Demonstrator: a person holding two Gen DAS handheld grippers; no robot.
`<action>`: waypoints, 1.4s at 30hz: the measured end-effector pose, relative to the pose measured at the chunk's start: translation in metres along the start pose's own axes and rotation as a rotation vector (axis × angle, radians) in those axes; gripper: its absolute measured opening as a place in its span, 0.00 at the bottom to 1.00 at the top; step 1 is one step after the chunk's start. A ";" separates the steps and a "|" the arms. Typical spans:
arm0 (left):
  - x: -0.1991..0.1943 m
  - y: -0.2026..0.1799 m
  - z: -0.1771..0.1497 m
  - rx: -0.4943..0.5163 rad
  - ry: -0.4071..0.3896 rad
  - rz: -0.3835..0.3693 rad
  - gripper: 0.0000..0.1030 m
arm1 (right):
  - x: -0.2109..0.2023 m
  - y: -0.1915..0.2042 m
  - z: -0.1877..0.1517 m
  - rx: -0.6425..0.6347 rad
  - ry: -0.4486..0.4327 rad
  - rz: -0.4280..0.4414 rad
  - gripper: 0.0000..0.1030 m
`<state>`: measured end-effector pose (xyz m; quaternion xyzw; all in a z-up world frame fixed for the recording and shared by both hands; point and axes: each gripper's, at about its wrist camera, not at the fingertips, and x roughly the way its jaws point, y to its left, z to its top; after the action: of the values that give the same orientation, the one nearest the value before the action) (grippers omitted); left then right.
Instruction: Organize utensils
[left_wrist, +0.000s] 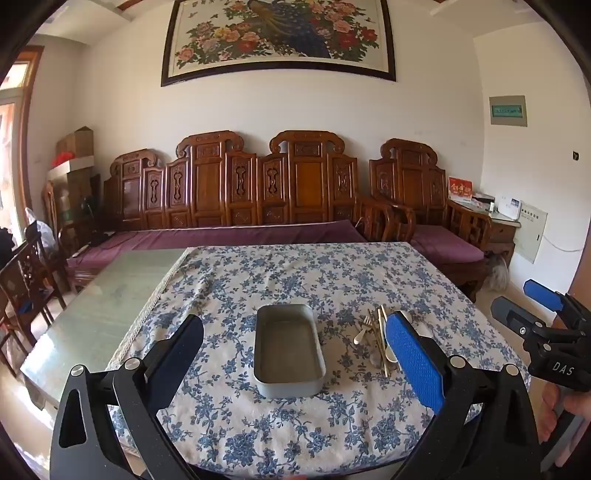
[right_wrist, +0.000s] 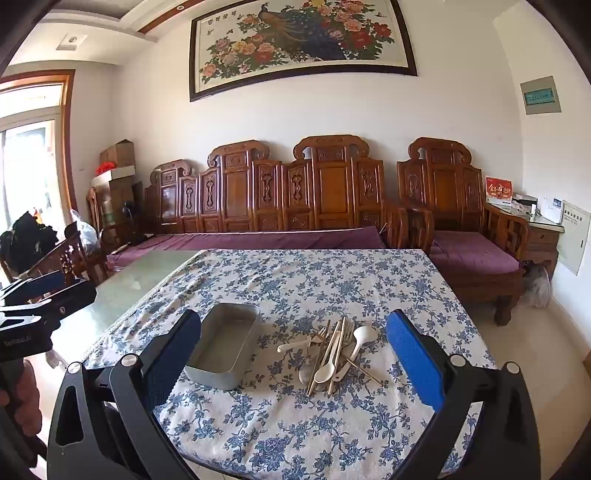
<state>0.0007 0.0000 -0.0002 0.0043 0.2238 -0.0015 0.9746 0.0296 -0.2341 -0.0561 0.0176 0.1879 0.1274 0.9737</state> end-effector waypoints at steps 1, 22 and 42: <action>0.000 0.000 0.000 0.001 0.000 0.000 0.93 | 0.000 0.000 0.000 0.000 0.000 0.000 0.98; -0.009 -0.001 0.006 -0.008 -0.027 -0.016 0.93 | 0.000 0.000 0.001 0.003 0.001 0.001 0.98; -0.011 -0.003 0.005 -0.010 -0.028 -0.020 0.93 | 0.000 0.000 0.002 0.001 0.001 0.000 0.98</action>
<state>-0.0070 -0.0028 0.0090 -0.0027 0.2100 -0.0103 0.9776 0.0305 -0.2339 -0.0549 0.0181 0.1887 0.1274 0.9736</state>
